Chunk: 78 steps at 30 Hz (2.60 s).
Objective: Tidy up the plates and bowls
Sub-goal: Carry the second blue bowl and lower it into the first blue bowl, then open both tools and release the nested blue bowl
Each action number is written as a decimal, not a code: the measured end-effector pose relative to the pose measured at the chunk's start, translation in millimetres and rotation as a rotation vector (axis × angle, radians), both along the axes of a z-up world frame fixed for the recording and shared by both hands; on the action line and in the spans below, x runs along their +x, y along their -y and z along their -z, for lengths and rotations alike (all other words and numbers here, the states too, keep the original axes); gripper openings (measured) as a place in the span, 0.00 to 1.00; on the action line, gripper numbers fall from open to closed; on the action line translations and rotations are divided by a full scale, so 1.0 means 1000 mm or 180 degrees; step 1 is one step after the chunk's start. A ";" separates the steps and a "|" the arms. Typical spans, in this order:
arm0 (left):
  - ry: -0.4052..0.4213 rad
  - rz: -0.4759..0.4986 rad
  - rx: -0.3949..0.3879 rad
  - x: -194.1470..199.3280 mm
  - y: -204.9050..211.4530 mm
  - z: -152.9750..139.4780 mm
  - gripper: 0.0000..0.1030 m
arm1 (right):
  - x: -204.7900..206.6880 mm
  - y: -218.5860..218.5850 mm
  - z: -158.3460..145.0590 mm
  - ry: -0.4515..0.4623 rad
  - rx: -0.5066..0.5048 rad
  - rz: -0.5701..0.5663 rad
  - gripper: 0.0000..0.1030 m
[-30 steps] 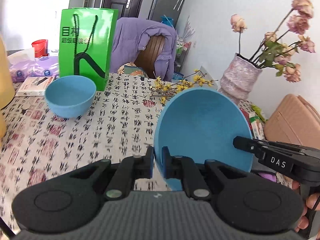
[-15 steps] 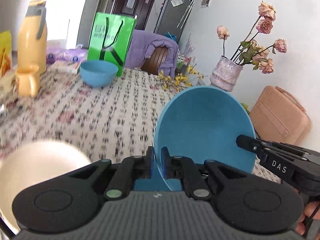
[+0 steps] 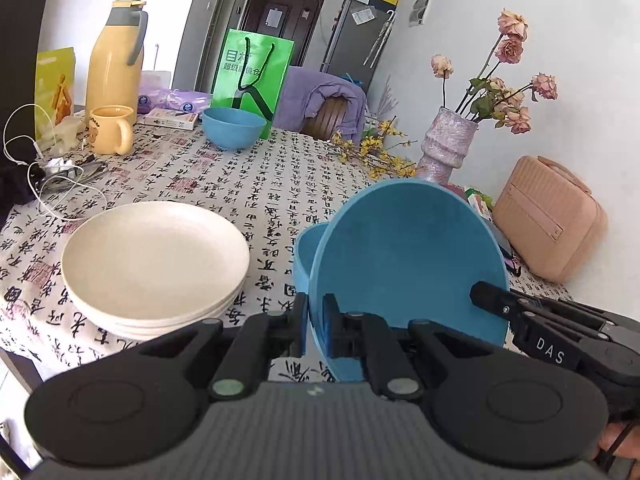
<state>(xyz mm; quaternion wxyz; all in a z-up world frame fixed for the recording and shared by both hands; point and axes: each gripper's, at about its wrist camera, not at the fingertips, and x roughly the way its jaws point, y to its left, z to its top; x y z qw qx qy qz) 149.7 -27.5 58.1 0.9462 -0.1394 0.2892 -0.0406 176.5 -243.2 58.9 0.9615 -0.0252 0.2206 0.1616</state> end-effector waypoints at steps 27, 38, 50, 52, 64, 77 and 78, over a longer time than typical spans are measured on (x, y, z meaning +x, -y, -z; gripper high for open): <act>0.0099 0.0033 -0.0021 0.098 -0.011 -0.020 0.08 | 0.091 0.007 0.002 -0.0414 0.0445 0.0053 0.08; -0.0139 0.0035 -0.0073 0.149 -0.016 -0.002 0.08 | 0.137 0.001 0.015 -0.0654 0.0369 0.0099 0.09; -0.0367 0.0130 -0.0044 0.180 -0.015 0.025 0.08 | 0.164 -0.005 0.029 -0.0806 0.0253 0.0134 0.15; -0.0384 0.0177 -0.0017 0.182 -0.014 0.029 0.09 | 0.164 -0.006 0.029 -0.0771 0.0197 0.0139 0.15; -0.0205 0.0165 0.0012 0.164 -0.022 0.012 0.12 | 0.155 0.008 0.022 -0.0695 0.0245 0.0211 0.17; 0.0325 -0.0257 0.0570 0.030 -0.035 0.011 0.86 | 0.051 -0.006 0.006 -0.0082 0.0045 -0.0227 0.41; 0.0330 -0.0306 0.0636 0.016 -0.037 0.013 0.90 | 0.040 -0.009 0.009 -0.0058 0.0059 -0.0280 0.42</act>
